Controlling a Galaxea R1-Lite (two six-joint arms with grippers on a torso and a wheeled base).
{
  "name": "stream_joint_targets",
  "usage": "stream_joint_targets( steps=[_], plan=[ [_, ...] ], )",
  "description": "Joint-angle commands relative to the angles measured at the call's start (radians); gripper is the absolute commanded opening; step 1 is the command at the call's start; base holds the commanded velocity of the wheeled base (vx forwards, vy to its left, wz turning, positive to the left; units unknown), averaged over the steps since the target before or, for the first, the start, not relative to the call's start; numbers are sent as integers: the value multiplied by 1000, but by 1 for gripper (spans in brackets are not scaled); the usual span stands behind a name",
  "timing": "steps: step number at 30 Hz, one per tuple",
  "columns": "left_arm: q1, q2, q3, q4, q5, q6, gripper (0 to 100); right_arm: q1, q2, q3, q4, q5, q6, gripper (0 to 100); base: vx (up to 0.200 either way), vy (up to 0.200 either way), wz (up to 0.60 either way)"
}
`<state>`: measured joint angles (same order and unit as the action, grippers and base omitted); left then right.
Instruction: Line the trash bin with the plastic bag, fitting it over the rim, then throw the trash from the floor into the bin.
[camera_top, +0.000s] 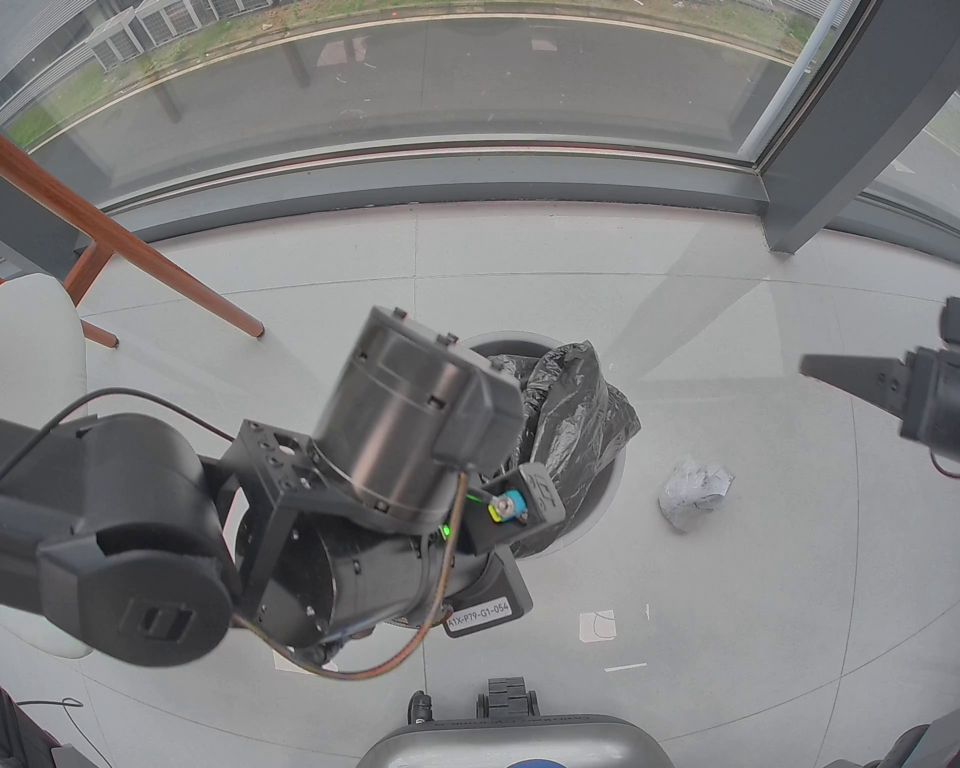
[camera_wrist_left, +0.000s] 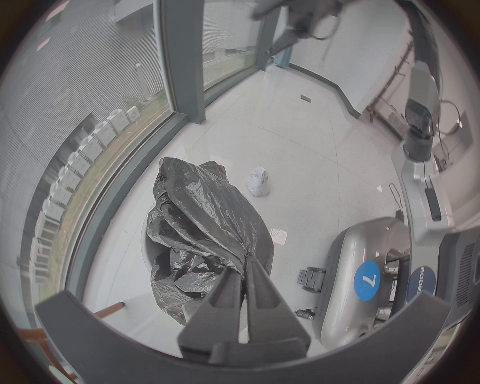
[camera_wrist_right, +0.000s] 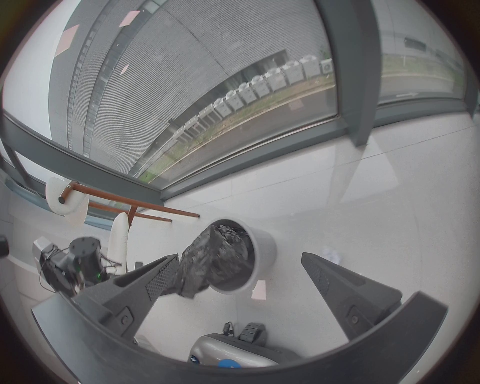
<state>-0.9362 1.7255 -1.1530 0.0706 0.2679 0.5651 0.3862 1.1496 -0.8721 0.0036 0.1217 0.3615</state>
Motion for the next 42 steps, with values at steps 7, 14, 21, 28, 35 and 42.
stream_joint_targets(
  steps=[7, 14, 21, 28, 35, 42],
  plan=[
    [-89, -11, 67, -40, 106, 73, 0, 146, 469, -396, 214, 41, 33, 100, 0, 0, 0],
    [-90, -15, 79, -41, 108, 73, 0, 151, 545, -449, 226, 41, -16, 100, 0, 0, 0],
    [-110, -14, 82, -48, 129, 71, 0, 149, 601, -487, 228, 41, -50, 100, 0, 0, 0],
    [-110, -12, 107, -95, 137, 70, 0, 143, 611, -492, 231, 41, -101, 100, 0, 0, 0],
    [-105, -9, 125, -169, 163, 64, 0, 138, 591, -519, 394, 41, -116, 100, 0, 0, 0],
    [-98, -4, 113, -176, 212, 50, 0, 122, 565, -533, 443, 41, -145, 100, 0, 0, 0]
  ],
)
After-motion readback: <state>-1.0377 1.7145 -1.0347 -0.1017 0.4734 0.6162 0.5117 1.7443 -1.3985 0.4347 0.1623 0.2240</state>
